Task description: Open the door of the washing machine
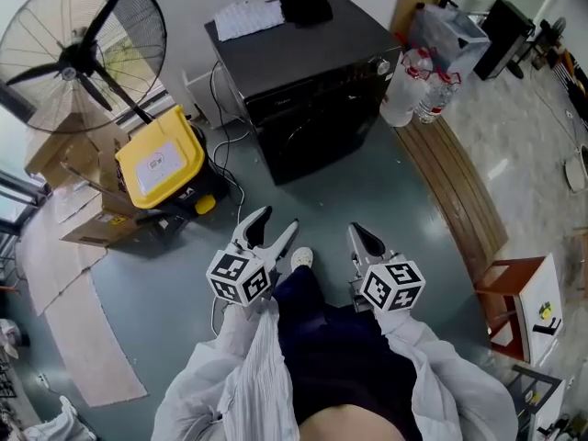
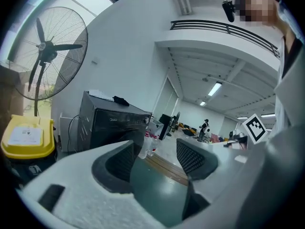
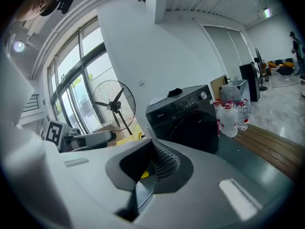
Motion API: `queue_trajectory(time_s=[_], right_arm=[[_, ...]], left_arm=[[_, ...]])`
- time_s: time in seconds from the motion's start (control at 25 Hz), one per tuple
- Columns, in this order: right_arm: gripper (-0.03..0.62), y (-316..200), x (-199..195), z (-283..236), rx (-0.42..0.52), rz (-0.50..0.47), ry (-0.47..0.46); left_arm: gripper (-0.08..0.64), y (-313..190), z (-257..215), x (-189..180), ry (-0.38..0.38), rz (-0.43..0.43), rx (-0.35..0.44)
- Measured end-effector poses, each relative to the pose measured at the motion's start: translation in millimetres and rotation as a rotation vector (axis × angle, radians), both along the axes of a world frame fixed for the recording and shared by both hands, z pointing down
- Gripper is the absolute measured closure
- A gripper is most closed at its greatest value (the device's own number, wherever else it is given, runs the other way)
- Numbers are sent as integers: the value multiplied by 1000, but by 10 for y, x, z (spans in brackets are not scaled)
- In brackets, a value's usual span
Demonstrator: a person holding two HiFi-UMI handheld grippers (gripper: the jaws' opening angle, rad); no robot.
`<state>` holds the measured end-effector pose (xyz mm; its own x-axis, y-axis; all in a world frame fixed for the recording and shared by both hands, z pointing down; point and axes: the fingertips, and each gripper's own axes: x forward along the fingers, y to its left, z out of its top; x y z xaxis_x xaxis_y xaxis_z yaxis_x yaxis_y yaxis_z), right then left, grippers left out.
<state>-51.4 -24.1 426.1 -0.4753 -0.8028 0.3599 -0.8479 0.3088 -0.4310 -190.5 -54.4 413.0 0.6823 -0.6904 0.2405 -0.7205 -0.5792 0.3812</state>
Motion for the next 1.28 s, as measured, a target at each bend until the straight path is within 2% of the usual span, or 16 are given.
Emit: queue_trajectory(time_s=[0.28,0.52,0.68,0.84,1.0,1.28], right_arm=[[583,-924,-117,58,0,45,0],[583,-1282,-146,191,-42,50,25],[581,-1545,-73,377,-74,52,69],[582,-1811,1,570,-120,62,63],[582,-2123,34,785,-161,30,78],[583,-2678,179,1183,-225,-12,88]], left_arm=[[290,-927,150,-100,18,45,-23],[288,-1414,468,-27,-70,127,-61],[290,-1719,760,49,-102,147,-90],[290,-2000,1151,139,-176,151,-123],[290,-2348,1592,204,-256,135,-162],[305,-2970,2412,272,-447,109,-237]])
